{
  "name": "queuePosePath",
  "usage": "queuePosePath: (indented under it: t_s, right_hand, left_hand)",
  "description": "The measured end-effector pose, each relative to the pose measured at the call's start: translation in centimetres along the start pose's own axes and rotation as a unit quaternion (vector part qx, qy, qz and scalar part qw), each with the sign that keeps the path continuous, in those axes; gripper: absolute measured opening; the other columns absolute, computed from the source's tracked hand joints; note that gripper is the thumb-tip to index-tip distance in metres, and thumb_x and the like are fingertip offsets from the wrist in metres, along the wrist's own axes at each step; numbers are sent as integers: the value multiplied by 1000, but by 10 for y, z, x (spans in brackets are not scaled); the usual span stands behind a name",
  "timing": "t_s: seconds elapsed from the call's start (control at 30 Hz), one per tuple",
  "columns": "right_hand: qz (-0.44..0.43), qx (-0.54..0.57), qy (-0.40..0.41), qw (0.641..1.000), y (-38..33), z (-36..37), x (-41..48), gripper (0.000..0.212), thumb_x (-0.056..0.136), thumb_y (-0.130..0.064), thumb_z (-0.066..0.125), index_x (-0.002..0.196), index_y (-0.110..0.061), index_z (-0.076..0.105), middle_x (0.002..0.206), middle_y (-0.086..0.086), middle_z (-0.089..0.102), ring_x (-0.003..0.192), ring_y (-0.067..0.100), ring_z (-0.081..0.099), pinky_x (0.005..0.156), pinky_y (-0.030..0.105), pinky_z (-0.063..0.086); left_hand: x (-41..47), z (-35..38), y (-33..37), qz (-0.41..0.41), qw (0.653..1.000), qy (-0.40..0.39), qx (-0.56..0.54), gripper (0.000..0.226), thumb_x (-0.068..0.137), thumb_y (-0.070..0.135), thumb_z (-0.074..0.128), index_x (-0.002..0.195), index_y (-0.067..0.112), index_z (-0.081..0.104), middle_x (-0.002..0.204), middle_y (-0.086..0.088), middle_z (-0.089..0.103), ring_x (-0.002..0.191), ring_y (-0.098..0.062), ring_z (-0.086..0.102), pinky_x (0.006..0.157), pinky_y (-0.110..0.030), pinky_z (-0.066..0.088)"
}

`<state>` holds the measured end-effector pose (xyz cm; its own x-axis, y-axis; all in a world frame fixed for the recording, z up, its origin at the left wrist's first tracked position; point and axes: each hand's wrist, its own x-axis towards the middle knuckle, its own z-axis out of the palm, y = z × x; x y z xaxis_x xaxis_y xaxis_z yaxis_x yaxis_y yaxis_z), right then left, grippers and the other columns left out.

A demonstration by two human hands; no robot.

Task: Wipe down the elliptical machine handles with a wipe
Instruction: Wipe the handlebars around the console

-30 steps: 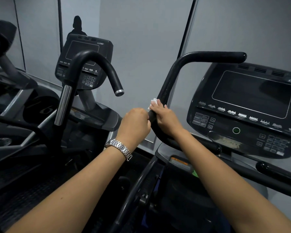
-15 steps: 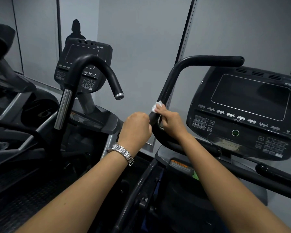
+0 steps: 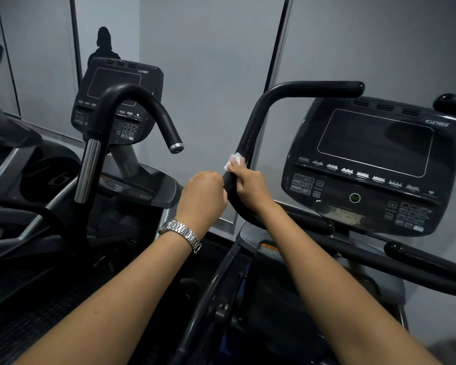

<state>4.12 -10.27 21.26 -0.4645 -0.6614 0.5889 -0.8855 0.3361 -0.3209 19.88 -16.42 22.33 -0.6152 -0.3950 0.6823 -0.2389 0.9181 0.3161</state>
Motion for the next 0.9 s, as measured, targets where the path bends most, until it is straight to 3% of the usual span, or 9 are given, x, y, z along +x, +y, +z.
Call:
queuePosePath:
  t_s: [0.1,0.17,0.2,0.4,0.47,0.53,0.67,0.83,0.9]
  right_hand:
    - [46,70,-25,996,-6,-14,-10,36,93,-3,46,116,-18,69,100,0,73,85,13,66,81,22,48]
    - [76,127,-72,986,-7,-38,-18,35,93,-4,47,111,-21,72,70,-1,69,50,1,44,55,15,37]
    - [90,145,-87,981,-5,-51,-23,36,93,-3,47,109,-22,73,68,6,69,47,2,37,49,15,32]
    - [172,217,14,961,17,-106,-70,40,86,3,51,92,-28,75,92,1,71,73,6,60,62,15,44]
    - [175,196,9,965,22,-113,-81,31,89,-2,55,97,-25,75,89,-2,72,66,-4,59,58,10,43]
    - [160,149,-7,976,26,-112,-88,23,89,-9,62,102,-24,73,88,-4,74,67,-5,61,62,11,48]
    - [111,-4,-48,993,26,-95,-91,24,87,-9,66,108,-19,72,96,0,74,79,18,70,73,25,56]
    - [-19,-202,-100,974,20,-56,-78,39,84,1,54,112,-25,63,114,2,66,94,29,65,73,33,48]
    - [-22,-264,-145,953,20,-36,-70,52,82,8,48,124,-22,54,132,2,52,114,30,55,87,38,43]
  left_hand:
    - [0,-2,1,1,1000,-4,-2,15,88,14,54,83,6,66,80,-5,62,68,-18,53,60,-26,41]
    - [-1,-3,0,-3,1000,-7,-9,17,87,14,54,82,6,67,79,-5,63,68,-19,55,61,-29,46]
    - [-2,-4,0,-6,1000,-10,-13,18,87,14,54,82,5,68,78,-6,63,68,-20,57,61,-30,48]
    - [-3,-5,4,13,999,-24,22,15,89,11,51,81,4,62,77,-3,58,68,-19,53,57,-27,43]
    - [-6,-4,11,51,995,-35,82,13,89,6,48,78,10,52,77,0,46,71,-16,42,55,-25,34]
    - [-6,0,19,92,987,-47,125,14,89,3,47,81,14,50,84,-1,45,77,-15,39,57,-25,31]
    - [15,9,19,148,975,-101,132,11,89,5,49,92,10,58,104,-5,55,94,-20,52,62,-28,40]
    - [48,10,-2,84,967,-235,51,21,88,12,50,103,9,63,102,-9,63,87,-27,61,74,-37,53]
    - [48,14,-4,69,970,-233,29,23,87,12,49,104,9,64,103,-11,64,89,-29,62,78,-41,54]
